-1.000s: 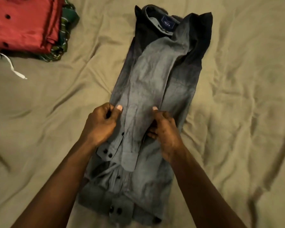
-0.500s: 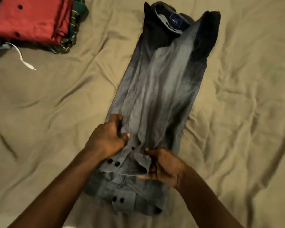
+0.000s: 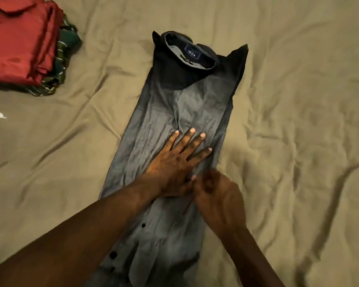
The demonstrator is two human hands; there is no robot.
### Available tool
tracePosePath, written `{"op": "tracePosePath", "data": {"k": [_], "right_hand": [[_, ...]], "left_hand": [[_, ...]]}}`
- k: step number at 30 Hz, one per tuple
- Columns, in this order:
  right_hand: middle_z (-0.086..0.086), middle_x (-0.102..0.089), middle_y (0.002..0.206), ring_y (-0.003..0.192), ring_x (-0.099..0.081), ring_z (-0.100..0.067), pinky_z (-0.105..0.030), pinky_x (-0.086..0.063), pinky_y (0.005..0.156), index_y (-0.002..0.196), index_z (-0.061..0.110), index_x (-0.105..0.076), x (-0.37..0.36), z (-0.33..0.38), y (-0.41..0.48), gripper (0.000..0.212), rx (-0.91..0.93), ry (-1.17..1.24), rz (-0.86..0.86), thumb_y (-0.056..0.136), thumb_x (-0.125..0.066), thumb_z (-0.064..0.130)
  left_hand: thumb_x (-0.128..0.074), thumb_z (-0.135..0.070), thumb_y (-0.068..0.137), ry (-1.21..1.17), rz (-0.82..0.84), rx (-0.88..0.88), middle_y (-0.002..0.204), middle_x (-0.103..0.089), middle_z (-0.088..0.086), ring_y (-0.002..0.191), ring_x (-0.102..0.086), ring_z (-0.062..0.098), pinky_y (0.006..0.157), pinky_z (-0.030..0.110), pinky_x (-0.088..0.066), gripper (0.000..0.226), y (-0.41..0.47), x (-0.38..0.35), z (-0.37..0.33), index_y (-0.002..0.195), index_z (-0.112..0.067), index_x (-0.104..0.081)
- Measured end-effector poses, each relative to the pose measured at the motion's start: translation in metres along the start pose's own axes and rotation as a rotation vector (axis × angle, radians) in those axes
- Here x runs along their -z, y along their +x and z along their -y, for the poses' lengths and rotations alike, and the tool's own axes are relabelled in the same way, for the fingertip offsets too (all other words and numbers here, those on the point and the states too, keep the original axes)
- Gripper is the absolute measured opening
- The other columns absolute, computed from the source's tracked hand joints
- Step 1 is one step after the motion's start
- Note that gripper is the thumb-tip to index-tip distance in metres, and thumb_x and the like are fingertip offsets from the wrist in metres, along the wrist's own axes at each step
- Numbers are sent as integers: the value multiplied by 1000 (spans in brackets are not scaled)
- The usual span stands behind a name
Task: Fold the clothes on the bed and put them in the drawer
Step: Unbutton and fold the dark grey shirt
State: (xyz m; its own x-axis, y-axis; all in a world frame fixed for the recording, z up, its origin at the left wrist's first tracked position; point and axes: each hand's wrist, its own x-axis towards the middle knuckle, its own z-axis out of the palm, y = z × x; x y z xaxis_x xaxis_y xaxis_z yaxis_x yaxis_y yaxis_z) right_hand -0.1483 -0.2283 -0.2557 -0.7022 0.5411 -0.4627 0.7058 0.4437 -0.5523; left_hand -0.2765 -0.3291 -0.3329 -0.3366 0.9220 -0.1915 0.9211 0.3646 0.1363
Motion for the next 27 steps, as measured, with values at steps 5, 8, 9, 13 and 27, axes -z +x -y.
{"op": "tracePosePath", "data": {"k": [5, 8, 9, 13, 27], "right_hand": [[-8, -56, 143, 135, -50, -24, -42, -40, 112, 138, 16, -58, 11, 32, 123, 47, 497, 85, -370, 99, -52, 41], [-10, -26, 167, 156, -19, -29, -50, -21, 123, 158, 19, -35, 5, 35, 181, 70, 560, -212, -387, 100, -44, 55], [-9, -19, 169, 157, -12, -29, -52, -17, 124, 161, 21, -28, 1, 31, 190, 76, 556, -288, -374, 98, -42, 61], [-8, -8, 171, 158, -2, -30, -55, -10, 124, 164, 26, -16, -18, 12, 196, 84, 530, -490, -348, 95, -34, 71], [-9, -21, 168, 158, -10, -30, -58, -17, 121, 157, 22, -38, 10, 27, 194, 78, 586, -217, -572, 91, -58, 59]], "left_hand": [[-53, -24, 95, -495, -577, 201, 124, -61, 11, 113, -59, 33, 98, 52, -46, 35, 20, 40, 22, 125, -10, -65], [-52, -18, 85, -350, -590, 374, 131, -52, 13, 113, -59, 35, 93, 47, -52, 48, 74, 81, 74, 133, -14, -58], [-54, -21, 86, -273, -475, 406, 139, -47, 13, 114, -59, 38, 89, 47, -52, 57, 98, 97, 93, 142, -19, -50], [-64, -30, 92, 84, -11, 299, 134, -58, 15, 107, -63, 44, 88, 50, -55, 47, 183, 134, 150, 138, -26, -57], [-69, -34, 90, -256, -150, 470, 139, -50, 15, 123, -57, 35, 103, 39, -47, 42, 296, 123, 192, 131, -25, -60]]}}
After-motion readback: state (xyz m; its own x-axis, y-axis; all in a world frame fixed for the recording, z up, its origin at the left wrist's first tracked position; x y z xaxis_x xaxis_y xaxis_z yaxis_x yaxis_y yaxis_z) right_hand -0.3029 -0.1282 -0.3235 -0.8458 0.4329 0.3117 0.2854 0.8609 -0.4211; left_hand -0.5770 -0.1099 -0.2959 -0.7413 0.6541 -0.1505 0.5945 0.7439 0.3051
